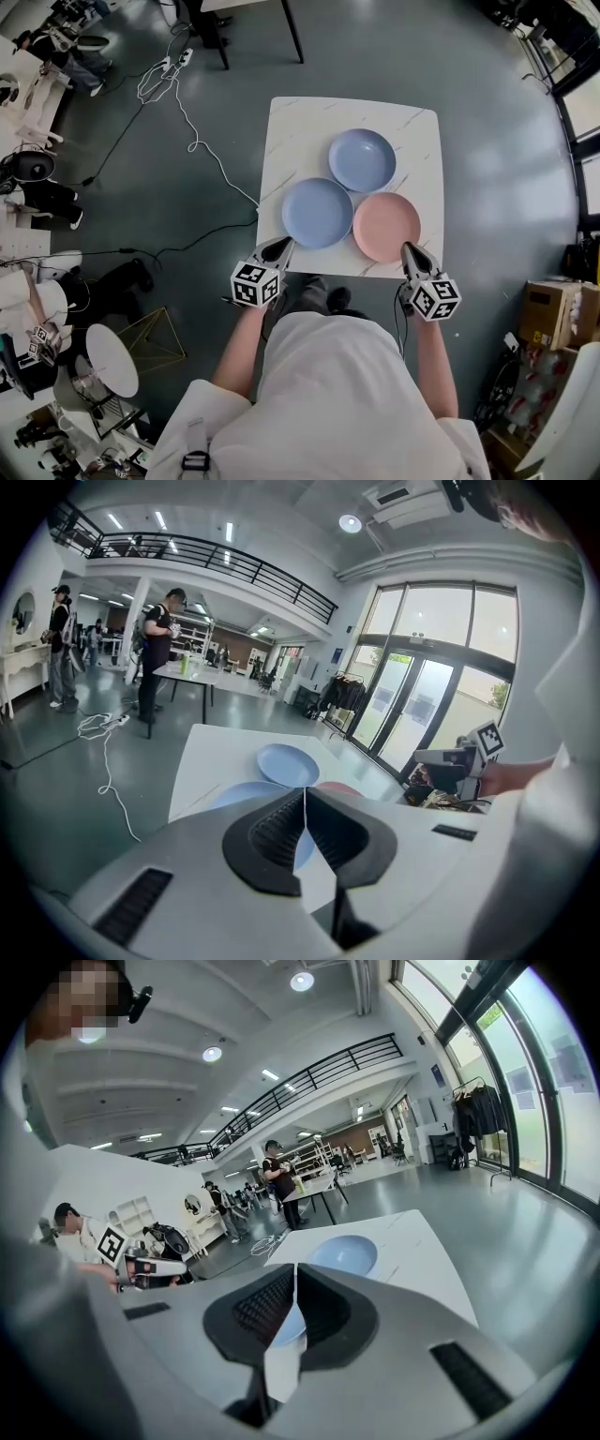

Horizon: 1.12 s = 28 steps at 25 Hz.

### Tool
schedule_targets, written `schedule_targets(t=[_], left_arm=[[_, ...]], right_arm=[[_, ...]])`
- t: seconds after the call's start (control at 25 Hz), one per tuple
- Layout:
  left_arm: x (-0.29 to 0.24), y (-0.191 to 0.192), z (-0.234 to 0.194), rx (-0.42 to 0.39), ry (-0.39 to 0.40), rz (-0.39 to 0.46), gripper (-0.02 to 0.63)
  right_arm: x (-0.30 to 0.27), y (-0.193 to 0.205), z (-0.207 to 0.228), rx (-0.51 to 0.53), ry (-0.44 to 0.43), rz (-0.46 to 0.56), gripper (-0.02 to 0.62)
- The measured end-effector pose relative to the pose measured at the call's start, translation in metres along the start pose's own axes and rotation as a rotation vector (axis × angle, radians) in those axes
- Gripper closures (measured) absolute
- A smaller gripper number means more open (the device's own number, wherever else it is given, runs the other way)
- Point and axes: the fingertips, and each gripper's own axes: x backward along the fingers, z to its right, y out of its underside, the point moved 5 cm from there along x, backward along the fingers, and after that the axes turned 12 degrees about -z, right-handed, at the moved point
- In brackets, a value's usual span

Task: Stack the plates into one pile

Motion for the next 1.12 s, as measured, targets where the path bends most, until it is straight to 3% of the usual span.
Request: schedule_targets(t=[1.12], left_arm=[[-0.112,0.036,-0.131,0.097,-0.072,-0.331,0.586]], right_arm=[[-0.104,0.031,-0.005,-0.109,0.042,-0.195,0.568]])
